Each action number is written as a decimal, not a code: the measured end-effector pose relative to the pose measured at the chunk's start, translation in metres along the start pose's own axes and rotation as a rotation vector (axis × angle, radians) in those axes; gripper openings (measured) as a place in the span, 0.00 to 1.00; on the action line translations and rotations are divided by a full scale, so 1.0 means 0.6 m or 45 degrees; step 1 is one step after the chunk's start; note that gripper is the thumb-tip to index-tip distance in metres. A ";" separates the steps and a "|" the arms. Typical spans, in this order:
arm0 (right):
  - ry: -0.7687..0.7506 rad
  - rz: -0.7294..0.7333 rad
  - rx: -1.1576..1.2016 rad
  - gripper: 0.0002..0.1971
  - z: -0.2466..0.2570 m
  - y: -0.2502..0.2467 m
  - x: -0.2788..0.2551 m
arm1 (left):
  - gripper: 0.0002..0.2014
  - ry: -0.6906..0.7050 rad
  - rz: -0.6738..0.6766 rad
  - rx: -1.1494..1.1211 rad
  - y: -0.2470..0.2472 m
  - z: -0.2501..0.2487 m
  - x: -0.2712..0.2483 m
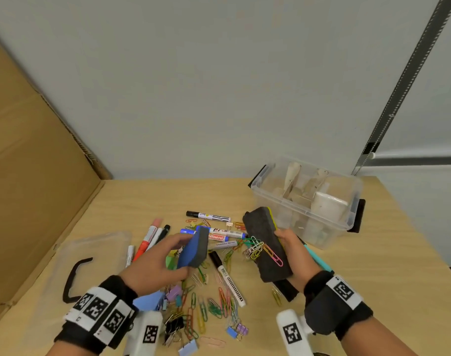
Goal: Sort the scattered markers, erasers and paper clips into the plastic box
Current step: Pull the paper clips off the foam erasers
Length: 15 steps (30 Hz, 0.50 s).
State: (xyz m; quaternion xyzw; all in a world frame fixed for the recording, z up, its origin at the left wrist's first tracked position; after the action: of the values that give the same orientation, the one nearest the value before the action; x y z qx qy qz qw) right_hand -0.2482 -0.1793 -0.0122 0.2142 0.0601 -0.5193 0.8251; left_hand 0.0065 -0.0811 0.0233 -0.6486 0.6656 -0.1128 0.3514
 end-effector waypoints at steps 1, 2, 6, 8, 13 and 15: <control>-0.024 0.001 -0.030 0.24 0.003 0.005 0.000 | 0.35 0.000 -0.007 -0.081 -0.006 0.002 0.002; -0.046 0.016 -0.072 0.23 0.006 0.012 -0.001 | 0.36 -0.014 -0.009 -0.154 -0.011 0.004 0.003; -0.124 0.096 -0.211 0.25 0.014 0.035 -0.006 | 0.28 -0.025 0.010 -0.402 -0.023 0.000 0.012; -0.180 0.099 -0.223 0.26 0.019 0.044 -0.010 | 0.22 -0.014 0.021 -0.460 -0.028 0.007 0.020; -0.346 0.093 -0.301 0.26 0.032 0.073 -0.014 | 0.24 -0.020 0.082 -0.623 -0.037 0.025 0.036; -0.403 0.102 -0.342 0.22 0.033 0.085 -0.012 | 0.25 -0.030 0.082 -0.793 -0.041 0.025 0.045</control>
State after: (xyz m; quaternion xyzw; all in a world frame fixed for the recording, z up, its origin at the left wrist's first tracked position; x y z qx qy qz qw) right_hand -0.2088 -0.1627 0.0228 0.0203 -0.0102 -0.5006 0.8654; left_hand 0.0373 -0.1051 0.0183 -0.7048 0.6844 0.1151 0.1470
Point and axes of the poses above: each hand's wrist, its own x-axis towards the middle knuckle, its own y-axis out of the palm, z = x × y, the point moved 5 cm from there along x, towards the middle knuckle, and after that the axes turned 9 degrees about -y, right-handed, at the moved point
